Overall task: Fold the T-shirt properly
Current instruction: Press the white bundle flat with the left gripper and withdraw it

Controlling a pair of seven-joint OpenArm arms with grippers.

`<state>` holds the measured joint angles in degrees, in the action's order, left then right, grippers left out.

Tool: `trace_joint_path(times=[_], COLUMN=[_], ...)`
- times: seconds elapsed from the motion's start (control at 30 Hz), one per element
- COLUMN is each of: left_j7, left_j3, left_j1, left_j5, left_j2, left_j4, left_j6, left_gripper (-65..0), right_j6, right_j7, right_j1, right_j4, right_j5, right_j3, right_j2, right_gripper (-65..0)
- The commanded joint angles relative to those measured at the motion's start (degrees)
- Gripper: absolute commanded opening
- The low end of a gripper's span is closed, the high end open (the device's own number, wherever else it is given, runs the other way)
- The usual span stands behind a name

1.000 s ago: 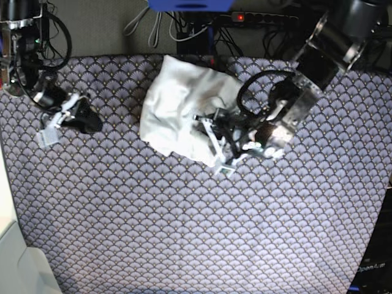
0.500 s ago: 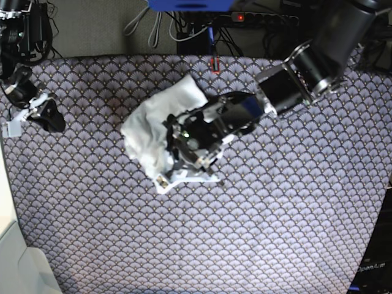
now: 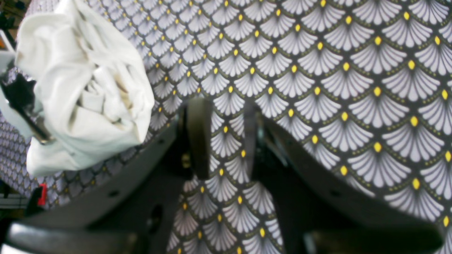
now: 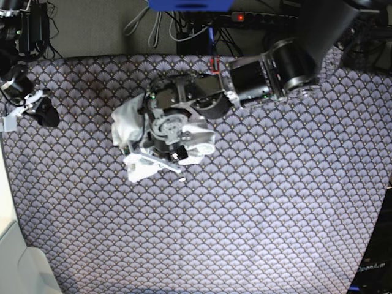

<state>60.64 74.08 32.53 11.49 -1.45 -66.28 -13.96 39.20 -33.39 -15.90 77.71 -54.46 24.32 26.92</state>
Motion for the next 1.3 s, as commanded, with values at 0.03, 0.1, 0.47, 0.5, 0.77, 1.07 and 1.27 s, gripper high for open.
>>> trace_joint_path(times=[0.03, 0.1, 0.47, 0.5, 0.77, 1.07, 1.27], left_j7=[-0.82, -0.82, -0.91, -0.91, -0.11, 1.03, 1.47], left_j3=[1.21, 1.83, 1.92, 1.92, 1.92, 1.92, 1.56], left_j1=[1.27, 1.27, 1.27, 1.27, 0.83, 0.83, 0.83], left_j5=[4.38, 6.67, 9.74, 9.74, 9.83, 9.92, 13.96], left_j2=[-1.14, -1.93, -3.16, -3.16, -3.43, -3.43, -3.07], left_j4=[-0.49, -0.49, -0.31, -0.31, -0.31, -0.49, -1.19], left_j6=[-0.42, -0.42, -0.42, -0.42, -0.42, -0.51, -0.51], left_gripper=[-64.6, -64.6, -64.6, -64.6, -60.0, -23.7, -8.3], right_j6=[0.8, 0.8, 0.8, 0.8, 0.8, 0.8, 0.8], right_j7=[1.25, 1.25, 1.25, 1.25, 1.25, 1.25, 1.25], right_j1=[0.65, 0.74, 0.82, 0.82, 0.82, 0.74, 0.74], right_j4=[0.75, 0.75, 0.75, 0.75, 0.75, 0.75, 0.75], right_j5=[-1.32, -1.32, -1.32, -1.32, -1.32, -1.32, -1.32], right_j3=[0.52, 0.43, 0.43, 0.43, 0.26, 0.17, 0.17], right_j2=[1.35, 1.35, 1.35, 1.35, 1.17, 1.08, 1.08], right_gripper=[-48.3, -48.3, -48.3, -48.3, -48.3, -48.3, -48.3])
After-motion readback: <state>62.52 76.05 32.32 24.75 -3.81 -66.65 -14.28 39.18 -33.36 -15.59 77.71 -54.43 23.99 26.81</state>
